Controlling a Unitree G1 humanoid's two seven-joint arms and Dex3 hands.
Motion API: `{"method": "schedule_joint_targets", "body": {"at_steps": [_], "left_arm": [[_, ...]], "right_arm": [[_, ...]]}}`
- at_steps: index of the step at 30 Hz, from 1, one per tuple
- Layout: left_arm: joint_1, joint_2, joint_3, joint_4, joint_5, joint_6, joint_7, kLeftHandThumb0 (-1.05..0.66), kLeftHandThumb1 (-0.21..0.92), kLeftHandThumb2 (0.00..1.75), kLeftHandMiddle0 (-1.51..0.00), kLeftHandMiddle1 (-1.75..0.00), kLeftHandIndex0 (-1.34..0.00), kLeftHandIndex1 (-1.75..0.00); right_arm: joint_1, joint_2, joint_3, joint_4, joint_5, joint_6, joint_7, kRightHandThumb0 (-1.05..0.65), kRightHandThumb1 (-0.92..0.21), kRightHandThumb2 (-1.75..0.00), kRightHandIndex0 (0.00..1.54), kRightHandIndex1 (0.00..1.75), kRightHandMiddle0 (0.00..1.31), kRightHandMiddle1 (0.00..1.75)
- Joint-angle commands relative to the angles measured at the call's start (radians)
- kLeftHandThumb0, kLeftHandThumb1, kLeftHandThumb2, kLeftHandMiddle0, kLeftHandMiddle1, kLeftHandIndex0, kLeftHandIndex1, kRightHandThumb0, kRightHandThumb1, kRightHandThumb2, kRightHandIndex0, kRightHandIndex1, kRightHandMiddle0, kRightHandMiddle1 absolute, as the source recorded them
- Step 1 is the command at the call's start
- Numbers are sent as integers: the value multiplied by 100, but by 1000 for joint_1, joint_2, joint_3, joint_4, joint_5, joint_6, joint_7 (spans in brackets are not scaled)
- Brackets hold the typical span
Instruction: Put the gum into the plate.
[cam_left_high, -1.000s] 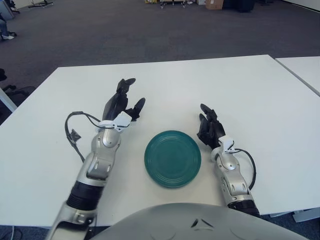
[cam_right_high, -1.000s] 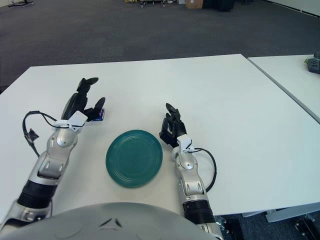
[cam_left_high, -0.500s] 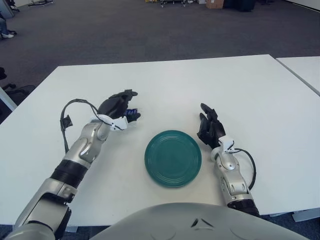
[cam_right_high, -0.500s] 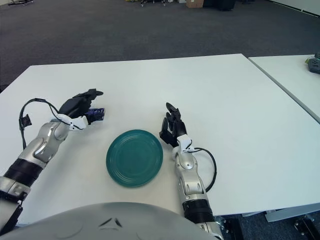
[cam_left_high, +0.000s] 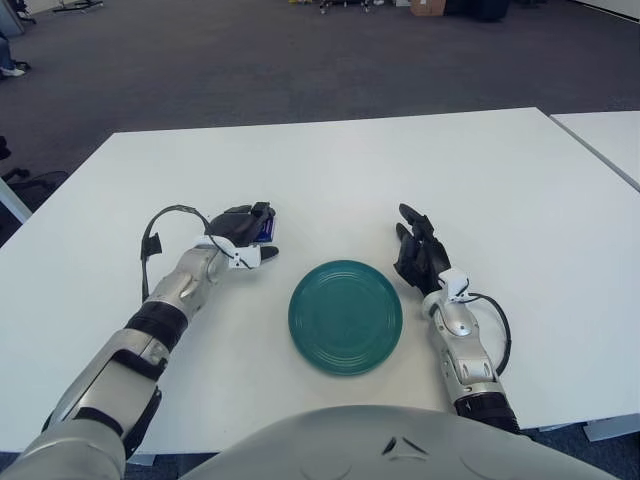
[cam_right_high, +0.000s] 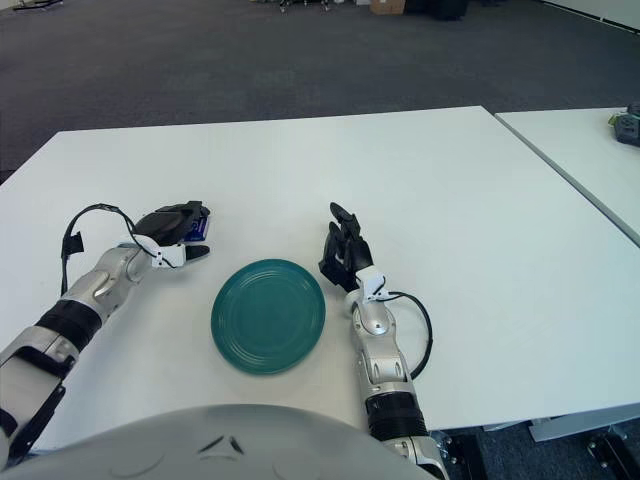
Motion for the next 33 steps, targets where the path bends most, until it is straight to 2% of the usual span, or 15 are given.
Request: {"method": "schedule_joint_targets", "body": {"at_steps": [1,11,24,29,31,32,33], "left_arm": [[-58,-7,-13,70,20,9,37,-105,92,59,-10,0,-1,-100],[-136,-49,-43,240,37,25,114,-105,92,61,0,0,0,-79],[-192,-89,-92,378,57,68,221,-105,92,61,0,0,0,-72],[-209,-102,-102,422,39,71,173,-105,92,61,0,0,0,-84],[-215,-102,-106,433,30,65,132,-105,92,60,-12,-5,-2,-95],[-217,-103,-107,437,26,61,114,-104,92,58,-13,-14,-2,-101],[-218,-102,-109,440,23,59,104,-104,92,55,-10,-38,-3,-111]], "right_arm": [[59,-6,-13,94,16,65,6,-91,-92,-94,26,1,0,54],[65,-14,-15,96,9,65,4,-91,-92,-94,26,1,0,51],[57,-4,-27,125,11,37,-17,-90,-92,-94,31,2,0,59],[59,-5,-26,127,9,37,-21,-91,-92,-94,31,2,0,60],[59,-7,-26,127,8,38,-21,-91,-92,-95,31,1,0,59],[59,-8,-27,127,8,38,-21,-91,-92,-95,31,1,0,59],[59,-8,-26,127,8,38,-21,-91,-92,-95,31,1,0,59]]}}
